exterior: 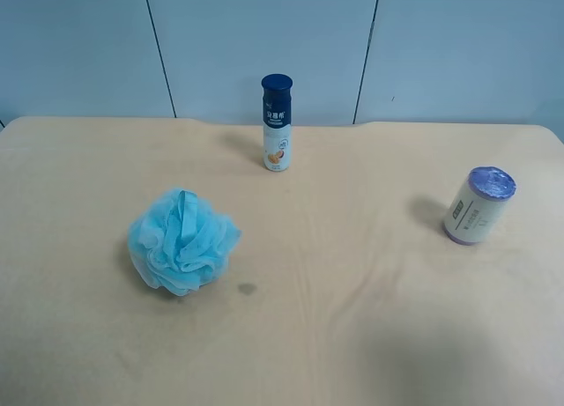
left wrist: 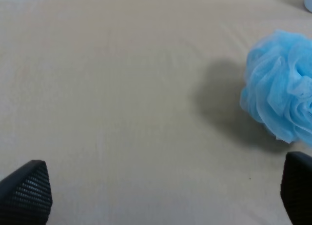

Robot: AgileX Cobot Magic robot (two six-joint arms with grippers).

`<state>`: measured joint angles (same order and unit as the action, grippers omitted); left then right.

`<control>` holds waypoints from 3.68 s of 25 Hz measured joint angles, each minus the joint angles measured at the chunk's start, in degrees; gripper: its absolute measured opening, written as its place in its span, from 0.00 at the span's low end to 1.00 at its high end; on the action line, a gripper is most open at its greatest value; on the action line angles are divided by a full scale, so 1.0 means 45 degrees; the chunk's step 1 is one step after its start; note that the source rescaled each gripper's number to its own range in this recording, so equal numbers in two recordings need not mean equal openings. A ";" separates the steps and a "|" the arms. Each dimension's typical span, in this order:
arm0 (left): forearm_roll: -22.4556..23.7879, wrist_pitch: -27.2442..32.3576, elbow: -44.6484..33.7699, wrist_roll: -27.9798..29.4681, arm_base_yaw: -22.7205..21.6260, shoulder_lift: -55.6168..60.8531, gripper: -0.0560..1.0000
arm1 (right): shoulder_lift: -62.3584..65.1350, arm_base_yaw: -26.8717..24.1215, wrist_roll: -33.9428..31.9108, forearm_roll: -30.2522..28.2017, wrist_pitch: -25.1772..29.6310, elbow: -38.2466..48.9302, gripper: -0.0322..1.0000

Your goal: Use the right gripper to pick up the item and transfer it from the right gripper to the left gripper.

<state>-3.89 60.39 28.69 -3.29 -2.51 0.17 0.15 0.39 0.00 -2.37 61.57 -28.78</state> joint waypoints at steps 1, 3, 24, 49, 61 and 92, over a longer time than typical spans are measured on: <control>0.0000 0.0000 0.0000 0.0000 0.0000 0.0000 0.85 | 0.0000 0.0000 0.0000 0.0000 0.0000 0.0000 0.84; 0.0000 0.0000 0.0000 0.0000 0.0000 0.0000 0.85 | 0.0000 0.0000 0.0000 0.0000 0.0000 0.0000 0.84; 0.0000 0.0000 0.0000 0.0000 0.0000 0.0000 0.85 | 0.0000 0.0000 0.0000 0.0000 0.0000 0.0000 0.84; 0.0000 -0.0012 0.0000 0.0000 0.0000 0.0000 0.85 | 0.0000 0.0000 0.0000 0.0011 0.0000 0.0000 0.84; 0.0000 -0.0012 0.0000 0.0000 0.0000 0.0000 0.85 | 0.0000 0.0000 0.0000 0.0075 0.0000 0.0000 0.84; 0.0000 0.0000 0.0000 0.0000 0.0000 0.0000 0.85 | -0.8832 0.0000 0.0000 0.0639 -0.1670 -0.3473 0.99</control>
<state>-3.89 60.39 28.69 -3.29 -2.51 0.17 -39.60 0.39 0.00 0.51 54.05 -44.41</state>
